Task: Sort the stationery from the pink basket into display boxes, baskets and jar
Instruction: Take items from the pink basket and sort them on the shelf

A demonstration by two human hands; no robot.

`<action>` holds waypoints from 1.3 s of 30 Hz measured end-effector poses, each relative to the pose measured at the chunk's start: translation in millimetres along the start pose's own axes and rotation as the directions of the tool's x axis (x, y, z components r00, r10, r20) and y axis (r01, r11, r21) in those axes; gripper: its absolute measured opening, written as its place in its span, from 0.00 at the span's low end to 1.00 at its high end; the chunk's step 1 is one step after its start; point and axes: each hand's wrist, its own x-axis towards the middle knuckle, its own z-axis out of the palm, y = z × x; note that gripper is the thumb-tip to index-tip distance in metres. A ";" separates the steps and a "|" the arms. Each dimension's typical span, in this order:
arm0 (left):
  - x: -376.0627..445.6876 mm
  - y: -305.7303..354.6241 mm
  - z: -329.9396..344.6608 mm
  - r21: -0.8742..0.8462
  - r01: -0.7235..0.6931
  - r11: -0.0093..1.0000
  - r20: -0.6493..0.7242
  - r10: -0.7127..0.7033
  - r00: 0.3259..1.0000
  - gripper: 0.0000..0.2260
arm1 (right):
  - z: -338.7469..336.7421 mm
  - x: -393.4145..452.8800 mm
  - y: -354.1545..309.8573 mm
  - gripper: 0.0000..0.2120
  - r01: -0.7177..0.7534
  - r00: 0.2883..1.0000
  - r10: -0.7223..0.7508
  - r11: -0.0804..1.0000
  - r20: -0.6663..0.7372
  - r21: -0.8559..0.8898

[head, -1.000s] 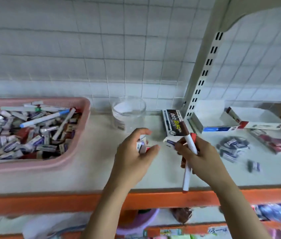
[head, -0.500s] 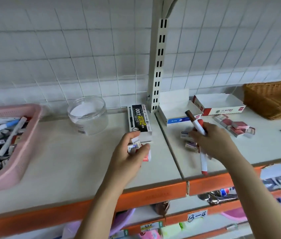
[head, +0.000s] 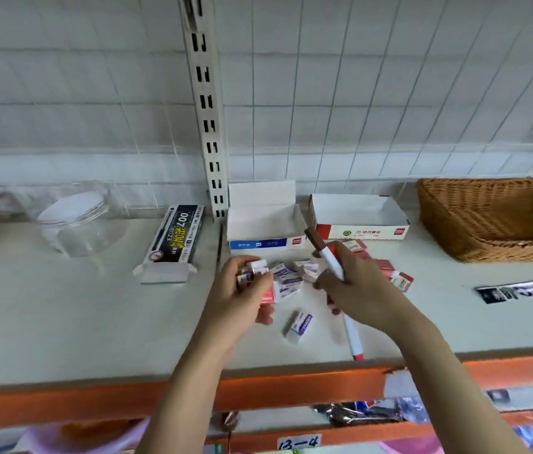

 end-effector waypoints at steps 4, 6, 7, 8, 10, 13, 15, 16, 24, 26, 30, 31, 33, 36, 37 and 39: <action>-1.2 -0.8 29.0 -0.047 0.025 0.999 -0.086 -0.029 0.996 0.07 | -22.0 -7.8 19.9 0.08 0.010 0.998 -0.023 0.982 0.066 0.190; -2.3 0.6 35.8 -0.057 0.032 0.998 -0.124 -0.039 0.992 0.09 | -29.2 -8.2 26.3 0.07 -0.004 0.996 -0.019 0.970 0.088 0.245; -2.7 1.4 37.9 -0.065 0.037 0.997 -0.136 -0.045 0.990 0.09 | -32.1 -8.0 28.7 0.06 -0.009 0.994 -0.020 0.964 0.107 0.267; -3.1 2.3 39.2 -0.076 0.044 0.996 -0.143 -0.055 0.988 0.09 | -34.2 -8.1 29.4 0.07 -0.014 0.991 -0.025 0.957 0.128 0.289; -4.5 4.4 39.7 -0.103 0.065 0.993 -0.136 -0.079 0.987 0.08 | -36.9 -8.4 29.3 0.09 -0.027 0.987 -0.030 0.936 0.157 0.350; -6.0 6.2 37.0 -0.127 0.072 0.989 -0.112 -0.087 0.990 0.08 | -36.4 -7.0 29.3 0.12 -0.054 0.983 -0.017 0.923 0.181 0.381; -5.9 7.1 33.5 -0.109 0.064 0.992 -0.101 -0.075 0.992 0.09 | -34.5 -4.7 29.0 0.12 -0.059 0.980 -0.011 0.938 0.200 0.340; -5.5 7.4 32.1 -0.101 0.059 0.993 -0.095 -0.069 0.993 0.09 | -34.0 -2.9 29.0 0.12 -0.057 0.978 -0.013 0.943 0.206 0.329; 3.6 9.3 37.1 -0.071 0.016 0.997 -0.046 -0.019 0.999 0.10 | -37.3 4.0 31.0 0.12 -0.044 0.991 0.003 0.949 0.130 0.314; 4.9 11.4 36.7 -0.057 -0.003 0.998 -0.069 -0.001 0.998 0.09 | -37.1 9.8 27.0 0.11 0.006 0.992 -0.039 0.966 0.124 0.257; 7.2 18.8 27.5 0.017 -0.036 0.999 -0.170 0.038 0.985 0.08 | -19.6 33.3 7.7 0.17 0.083 0.959 -0.121 0.984 0.255 0.156; 7.3 20.6 24.8 0.042 -0.033 0.999 -0.197 0.040 0.980 0.08 | -14.5 39.0 4.1 0.17 0.100 0.949 -0.127 0.989 0.289 0.106; 7.7 21.3 21.7 0.055 -0.022 0.998 -0.236 0.034 0.971 0.07 | -10.5 46.8 0.3 0.16 0.133 0.926 -0.140 0.990 0.352 0.043; 8.5 17.1 26.0 0.077 -0.002 0.997 -0.254 0.021 0.967 0.07 | -19.8 50.1 3.6 0.13 0.144 0.907 -0.154 0.988 0.393 0.054; 8.4 15.8 29.7 0.083 0.000 0.997 -0.250 0.020 0.968 0.07 | -25.6 49.7 6.2 0.14 0.131 0.908 -0.145 0.989 0.392 0.062; 9.1 14.5 39.4 0.089 -0.008 0.996 -0.222 0.028 0.975 0.06 | -38.4 47.2 11.1 0.12 0.099 0.909 -0.126 0.991 0.397 0.087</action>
